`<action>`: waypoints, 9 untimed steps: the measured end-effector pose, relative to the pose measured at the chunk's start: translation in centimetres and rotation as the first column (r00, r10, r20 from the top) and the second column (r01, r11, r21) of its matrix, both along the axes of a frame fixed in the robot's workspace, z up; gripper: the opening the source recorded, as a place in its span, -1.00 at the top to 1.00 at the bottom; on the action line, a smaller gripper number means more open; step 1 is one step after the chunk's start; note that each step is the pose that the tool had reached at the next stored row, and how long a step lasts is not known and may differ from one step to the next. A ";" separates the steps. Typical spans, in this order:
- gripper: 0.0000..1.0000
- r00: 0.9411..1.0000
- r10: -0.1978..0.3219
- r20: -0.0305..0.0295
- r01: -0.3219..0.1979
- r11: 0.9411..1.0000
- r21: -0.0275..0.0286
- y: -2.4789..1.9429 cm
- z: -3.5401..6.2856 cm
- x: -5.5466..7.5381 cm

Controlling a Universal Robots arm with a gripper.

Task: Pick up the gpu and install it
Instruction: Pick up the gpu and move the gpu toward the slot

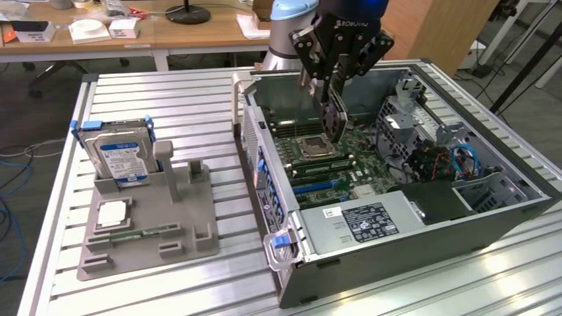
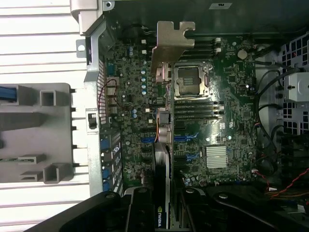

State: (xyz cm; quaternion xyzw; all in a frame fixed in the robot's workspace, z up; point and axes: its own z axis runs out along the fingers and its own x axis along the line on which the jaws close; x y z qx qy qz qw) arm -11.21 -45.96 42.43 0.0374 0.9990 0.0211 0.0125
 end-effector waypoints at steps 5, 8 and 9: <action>0.47 1.000 0.000 0.000 0.000 1.000 0.000 0.00 0.00 0.2; 0.47 1.000 0.000 0.000 0.000 1.000 0.000 0.00 0.00 0.4; 0.47 1.000 0.000 0.000 0.000 1.000 0.000 0.00 0.00 0.5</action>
